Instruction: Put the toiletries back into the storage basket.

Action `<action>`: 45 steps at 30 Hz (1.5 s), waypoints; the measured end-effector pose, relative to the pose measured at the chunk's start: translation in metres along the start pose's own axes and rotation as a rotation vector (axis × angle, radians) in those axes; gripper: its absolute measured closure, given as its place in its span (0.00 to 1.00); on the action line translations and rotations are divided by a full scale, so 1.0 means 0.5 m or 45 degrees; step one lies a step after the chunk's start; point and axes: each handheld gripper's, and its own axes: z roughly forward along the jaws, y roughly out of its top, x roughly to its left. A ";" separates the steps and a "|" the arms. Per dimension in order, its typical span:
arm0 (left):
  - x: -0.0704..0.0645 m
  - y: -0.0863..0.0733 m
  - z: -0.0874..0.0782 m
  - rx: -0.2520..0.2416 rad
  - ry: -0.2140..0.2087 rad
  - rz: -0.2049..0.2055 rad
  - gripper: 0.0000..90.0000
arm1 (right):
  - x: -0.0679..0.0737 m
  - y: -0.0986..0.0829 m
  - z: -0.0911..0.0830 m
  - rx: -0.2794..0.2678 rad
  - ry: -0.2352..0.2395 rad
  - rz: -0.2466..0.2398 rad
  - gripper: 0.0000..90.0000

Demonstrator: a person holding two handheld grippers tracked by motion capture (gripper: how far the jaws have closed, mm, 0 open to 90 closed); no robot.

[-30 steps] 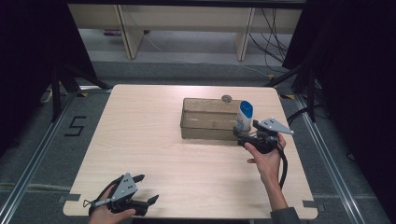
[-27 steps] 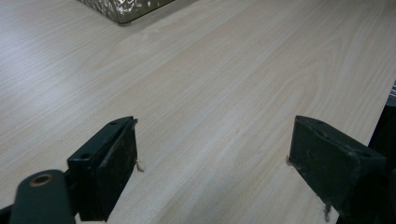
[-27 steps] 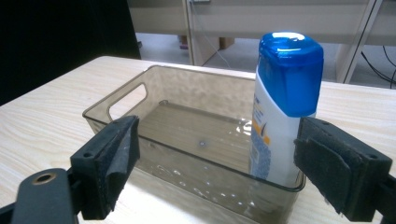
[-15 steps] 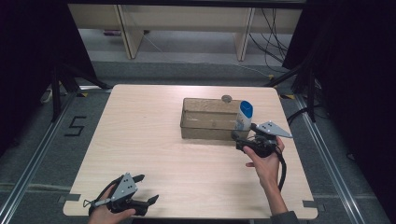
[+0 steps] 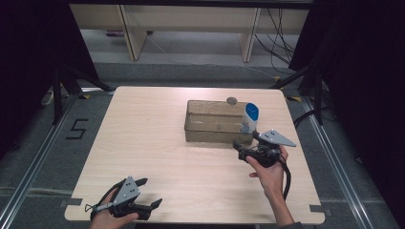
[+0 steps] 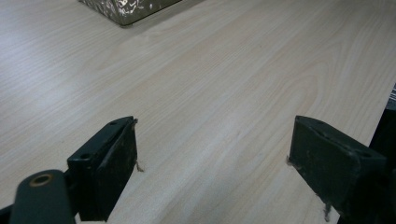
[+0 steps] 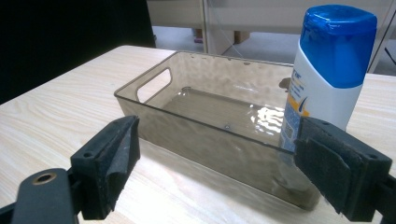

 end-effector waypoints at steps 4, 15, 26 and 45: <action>-0.001 0.000 0.001 -0.001 -0.002 0.000 0.16 | 0.003 -0.004 -0.003 0.003 -0.002 -0.013 0.17; 0.000 0.000 0.001 -0.015 -0.004 -0.006 0.16 | 0.024 -0.027 -0.009 0.037 0.049 -0.011 0.17; 0.001 0.001 0.000 -0.007 -0.011 0.000 0.16 | 0.036 -0.043 -0.019 0.050 0.069 -0.032 0.17; 0.001 0.001 -0.001 -0.015 -0.003 -0.005 0.16 | 0.058 -0.063 -0.039 0.052 0.115 -0.008 0.17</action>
